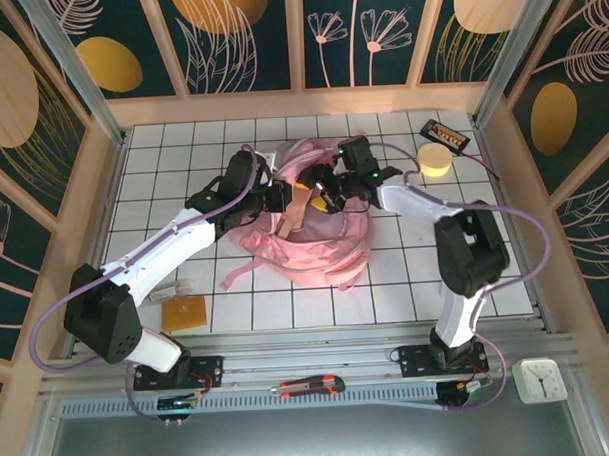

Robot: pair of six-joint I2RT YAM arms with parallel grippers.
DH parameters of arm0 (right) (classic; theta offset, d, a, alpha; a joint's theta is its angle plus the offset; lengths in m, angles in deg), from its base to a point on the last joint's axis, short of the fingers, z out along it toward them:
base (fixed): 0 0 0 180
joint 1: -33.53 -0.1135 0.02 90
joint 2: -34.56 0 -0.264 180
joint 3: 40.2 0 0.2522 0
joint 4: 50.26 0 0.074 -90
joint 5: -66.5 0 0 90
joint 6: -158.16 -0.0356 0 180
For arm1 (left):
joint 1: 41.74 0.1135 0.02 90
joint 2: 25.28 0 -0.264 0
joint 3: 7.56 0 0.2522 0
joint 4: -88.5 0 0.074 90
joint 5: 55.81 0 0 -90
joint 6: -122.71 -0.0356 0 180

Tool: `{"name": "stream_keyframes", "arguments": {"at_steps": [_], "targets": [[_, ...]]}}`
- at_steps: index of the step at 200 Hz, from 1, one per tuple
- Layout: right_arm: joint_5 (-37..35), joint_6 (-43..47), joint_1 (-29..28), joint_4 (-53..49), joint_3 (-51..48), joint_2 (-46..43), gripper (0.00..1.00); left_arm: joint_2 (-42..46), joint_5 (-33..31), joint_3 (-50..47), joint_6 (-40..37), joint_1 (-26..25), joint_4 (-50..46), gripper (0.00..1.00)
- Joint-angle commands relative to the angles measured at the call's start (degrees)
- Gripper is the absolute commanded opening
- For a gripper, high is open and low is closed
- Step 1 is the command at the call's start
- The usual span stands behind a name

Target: Pack the student bag

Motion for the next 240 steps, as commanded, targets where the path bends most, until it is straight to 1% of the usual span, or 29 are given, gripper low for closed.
{"name": "stream_keyframes", "arguments": {"at_steps": [1,33,35,39,47,53,63,66,69,85,108,130,141,152,167,175,193,209,219,240], "targets": [[-3.0,7.4,2.4,-7.7,-2.4,-9.0,0.71,1.7,1.9,0.9,-0.4,-0.8,13.4,0.0],[-5.7,10.2,7.5,-13.9,-8.0,-19.6,0.72,0.6,3.5,0.9,0.0,-0.7,13.9,0.0],[-6.0,10.4,8.0,-14.4,-8.3,-20.2,0.72,0.4,3.7,0.9,-0.1,-0.7,13.9,0.02],[-6.5,10.9,8.7,-15.3,-9.2,-21.4,0.72,0.2,4.2,1.2,-0.2,-0.8,13.6,0.11],[-7.9,12.3,10.1,-17.2,-10.7,-23.5,0.72,-0.2,4.6,1.7,-0.5,-0.8,12.9,0.33],[-8.9,13.4,11.2,-18.8,-11.8,-24.7,0.72,-0.2,4.8,1.9,-0.6,-0.8,12.6,0.54],[-9.8,14.7,12.5,-20.8,-13.2,-26.5,0.72,0.8,4.9,1.4,-1.2,-0.8,12.4,0.84],[-9.9,14.9,12.8,-21.1,-13.6,-27.2,0.73,1.3,4.9,1.1,-1.4,-0.8,12.4,0.96],[-10.0,15.1,13.0,-21.3,-14.2,-27.7,0.73,1.8,4.9,0.7,-1.8,-0.9,12.6,0.98],[-10.6,15.2,13.6,-21.7,-16.4,-30.4,0.8,5.6,4.2,-1.4,-2.8,-0.8,12.8,0.99],[-10.6,15.0,13.6,-21.6,-18.1,-31.4,0.82,11.6,-0.8,-4.4,-1.4,-0.8,9.8,0.99],[-10.8,14.1,11.3,-20.9,-18.4,-30.7,0.85,16.5,-8.9,-7.6,4.8,-0.6,4.3,0.99],[-11.9,13.8,9.1,-20.9,-18.0,-29.9,0.85,18.0,-10.0,-9.2,7.8,0.1,1.9,0.99],[-12.8,13.4,6.8,-21.0,-17.4,-28.6,0.85,18.5,-8.4,-10.8,10.7,1.5,0.2,0.99],[-13.1,12.5,4.2,-20.6,-17.5,-26.6,0.85,18.7,-4.1,-12.6,15.0,4.1,-0.1,0.99],[-13.1,11.8,3.0,-20.2,-17.7,-25.7,0.85,18.7,-1.5,-15.5,17.6,5.9,0.4,0.98],[-13.3,10.9,1.2,-18.5,-18.2,-24.6,0.85,18.5,6.2,-20.4,23.6,10.1,4.7,0.91],[-13.4,10.5,0.8,-17.8,-18.2,-24.4,0.85,17.9,11.0,-24.6,28.2,12.2,10.5,0.83],[-13.5,10.5,0.8,-17.8,-17.8,-24.3,0.85,17.2,12.4,-26.2,30.3,12.8,13.5,0.79],[-14.0,11.2,0.7,-18.6,-17.0,-24.3,0.85,14.9,13.1,-27.5,32.6,13.5,16.9,0.75]]}}
